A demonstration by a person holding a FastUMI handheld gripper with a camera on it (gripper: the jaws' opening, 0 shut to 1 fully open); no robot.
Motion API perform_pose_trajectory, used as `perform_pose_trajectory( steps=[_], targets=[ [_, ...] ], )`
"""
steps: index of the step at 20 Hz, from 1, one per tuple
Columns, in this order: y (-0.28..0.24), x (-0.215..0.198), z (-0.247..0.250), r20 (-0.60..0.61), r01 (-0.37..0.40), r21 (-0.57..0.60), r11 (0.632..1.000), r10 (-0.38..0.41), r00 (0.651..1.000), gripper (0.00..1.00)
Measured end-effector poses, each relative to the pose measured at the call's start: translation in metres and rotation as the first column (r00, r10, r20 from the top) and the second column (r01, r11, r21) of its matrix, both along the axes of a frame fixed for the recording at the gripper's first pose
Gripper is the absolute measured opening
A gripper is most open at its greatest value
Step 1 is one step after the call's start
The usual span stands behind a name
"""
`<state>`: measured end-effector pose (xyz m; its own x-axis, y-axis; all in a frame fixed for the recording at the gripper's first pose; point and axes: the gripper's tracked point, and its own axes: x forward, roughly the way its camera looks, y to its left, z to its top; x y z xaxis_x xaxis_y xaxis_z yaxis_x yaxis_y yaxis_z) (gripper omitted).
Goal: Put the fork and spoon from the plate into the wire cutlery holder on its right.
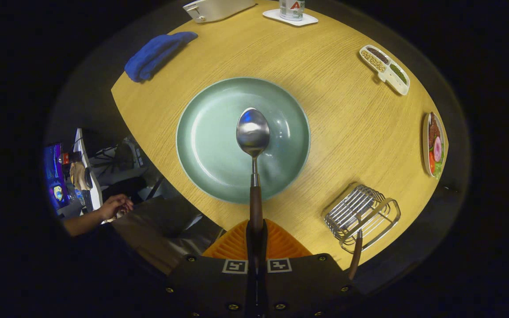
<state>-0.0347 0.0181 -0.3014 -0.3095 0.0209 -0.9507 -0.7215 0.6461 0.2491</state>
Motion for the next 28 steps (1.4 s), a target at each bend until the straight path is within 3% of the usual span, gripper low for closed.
perform_pose_trajectory(
  steps=[10,14,19,28],
  targets=[
    [-0.092,0.017,0.068,-0.031,0.057,-0.053,0.997,-0.058,0.998,0.02],
    [-0.130,0.042,0.075,-0.010,0.110,-0.085,0.990,-0.111,0.994,0.02],
    [-0.160,0.044,0.078,-0.028,0.156,-0.119,0.981,-0.160,0.987,0.02],
    [-0.198,0.045,0.074,-0.124,0.124,-0.222,0.967,-0.154,0.980,0.02]
  ],
)
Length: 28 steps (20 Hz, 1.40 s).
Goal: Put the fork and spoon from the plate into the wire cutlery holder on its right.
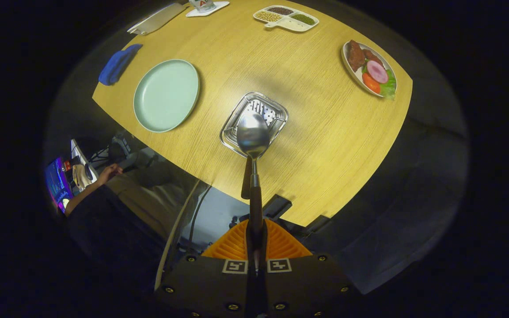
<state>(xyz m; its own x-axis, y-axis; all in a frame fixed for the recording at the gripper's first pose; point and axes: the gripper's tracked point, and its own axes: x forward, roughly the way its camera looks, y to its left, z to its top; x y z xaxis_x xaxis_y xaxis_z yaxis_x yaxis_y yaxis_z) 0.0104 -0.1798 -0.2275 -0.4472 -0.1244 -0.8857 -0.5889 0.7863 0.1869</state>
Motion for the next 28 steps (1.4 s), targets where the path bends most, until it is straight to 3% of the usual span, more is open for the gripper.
perform_pose_trajectory(
  steps=[11,19,22,28],
  targets=[
    [0.012,0.016,-0.034,-0.114,-0.113,-0.081,0.990,0.103,0.988,0.02],
    [0.022,0.027,-0.054,-0.153,-0.141,-0.113,0.983,0.123,0.980,0.02],
    [0.025,0.030,-0.059,-0.153,-0.125,-0.123,0.985,0.105,0.983,0.02],
    [0.035,0.045,-0.055,-0.044,-0.052,-0.071,0.996,0.049,0.998,0.19]
  ],
)
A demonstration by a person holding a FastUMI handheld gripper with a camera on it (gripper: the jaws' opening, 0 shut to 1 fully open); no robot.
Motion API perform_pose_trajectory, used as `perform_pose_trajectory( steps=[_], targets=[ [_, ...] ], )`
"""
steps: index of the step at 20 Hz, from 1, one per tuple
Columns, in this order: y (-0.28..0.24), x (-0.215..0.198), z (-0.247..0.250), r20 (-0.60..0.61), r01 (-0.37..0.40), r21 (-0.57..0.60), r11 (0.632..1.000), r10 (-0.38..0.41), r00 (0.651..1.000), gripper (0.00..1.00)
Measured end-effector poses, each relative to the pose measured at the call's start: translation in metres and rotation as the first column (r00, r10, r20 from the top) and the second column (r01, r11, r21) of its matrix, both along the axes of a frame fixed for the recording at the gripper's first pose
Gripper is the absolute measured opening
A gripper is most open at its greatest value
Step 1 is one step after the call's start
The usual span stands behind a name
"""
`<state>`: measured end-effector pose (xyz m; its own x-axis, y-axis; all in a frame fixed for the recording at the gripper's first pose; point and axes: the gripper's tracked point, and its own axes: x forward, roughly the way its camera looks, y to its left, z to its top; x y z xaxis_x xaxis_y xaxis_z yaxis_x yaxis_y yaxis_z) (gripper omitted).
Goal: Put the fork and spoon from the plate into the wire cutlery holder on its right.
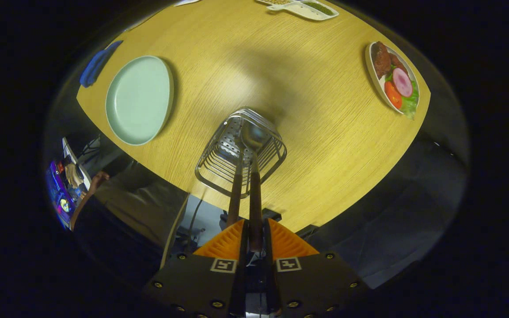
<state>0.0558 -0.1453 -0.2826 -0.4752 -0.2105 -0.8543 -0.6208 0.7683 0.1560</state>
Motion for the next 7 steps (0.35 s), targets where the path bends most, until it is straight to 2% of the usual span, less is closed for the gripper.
perform_pose_trajectory(
  steps=[1,3,4,6,7],
  targets=[
    [0.000,0.004,0.003,0.041,0.011,0.017,1.000,-0.012,0.999,0.33],
    [0.009,0.013,0.010,0.171,0.052,0.075,0.996,-0.064,0.983,0.33],
    [0.016,0.020,0.016,0.252,0.077,0.122,0.989,-0.106,0.962,0.33],
    [0.036,0.031,0.034,0.419,0.143,0.246,0.959,-0.238,0.876,0.34],
    [0.049,0.037,0.044,0.498,0.159,0.331,0.930,-0.315,0.808,0.34]
  ],
)
